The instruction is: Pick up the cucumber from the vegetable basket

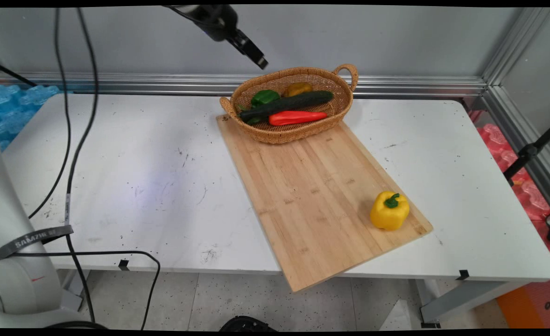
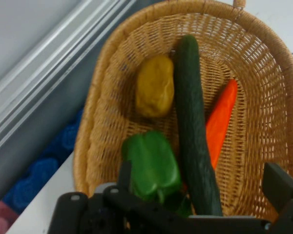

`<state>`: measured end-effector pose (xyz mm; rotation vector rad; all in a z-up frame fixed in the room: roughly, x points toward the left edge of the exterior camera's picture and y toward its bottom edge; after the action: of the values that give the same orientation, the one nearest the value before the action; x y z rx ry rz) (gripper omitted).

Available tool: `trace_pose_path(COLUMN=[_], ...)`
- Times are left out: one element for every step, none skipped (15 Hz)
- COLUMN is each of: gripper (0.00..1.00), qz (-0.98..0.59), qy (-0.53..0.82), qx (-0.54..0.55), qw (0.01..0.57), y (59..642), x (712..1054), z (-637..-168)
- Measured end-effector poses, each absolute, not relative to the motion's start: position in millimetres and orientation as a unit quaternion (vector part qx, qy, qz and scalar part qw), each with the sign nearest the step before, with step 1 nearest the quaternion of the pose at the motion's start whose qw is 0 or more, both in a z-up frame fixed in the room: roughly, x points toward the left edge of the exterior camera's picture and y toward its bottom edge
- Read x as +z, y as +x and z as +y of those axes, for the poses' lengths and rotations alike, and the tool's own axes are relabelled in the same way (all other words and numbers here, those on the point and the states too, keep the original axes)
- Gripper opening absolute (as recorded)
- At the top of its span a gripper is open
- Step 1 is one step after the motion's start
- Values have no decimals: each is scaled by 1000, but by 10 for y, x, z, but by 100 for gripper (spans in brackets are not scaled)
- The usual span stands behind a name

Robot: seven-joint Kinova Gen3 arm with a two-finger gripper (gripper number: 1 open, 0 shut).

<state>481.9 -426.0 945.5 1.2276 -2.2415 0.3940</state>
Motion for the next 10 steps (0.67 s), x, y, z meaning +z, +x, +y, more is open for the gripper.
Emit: trace_pose_path(gripper=[100, 100, 100, 100, 100, 100, 100, 100, 100, 100], qz=[-835, -838, -840, -841, -842, -843, -844, -845, -846, -847], qy=[455, 452, 452, 452, 453, 454, 455, 457, 459, 461], qx=[146, 145, 143, 142, 141, 140, 138, 136, 135, 132], qw=[273, 269, 265, 262, 257, 253, 247, 241, 236, 231], y=[4777, 4703, 4625, 4560, 4498, 4446, 4391, 4328, 4275, 4216], x=[9414, 9340, 9265, 9201, 9131, 9073, 9006, 8923, 8856, 8778], z=[-4307, -4389, -4472, -4541, -4607, -4661, -4722, -4788, -4842, -4902])
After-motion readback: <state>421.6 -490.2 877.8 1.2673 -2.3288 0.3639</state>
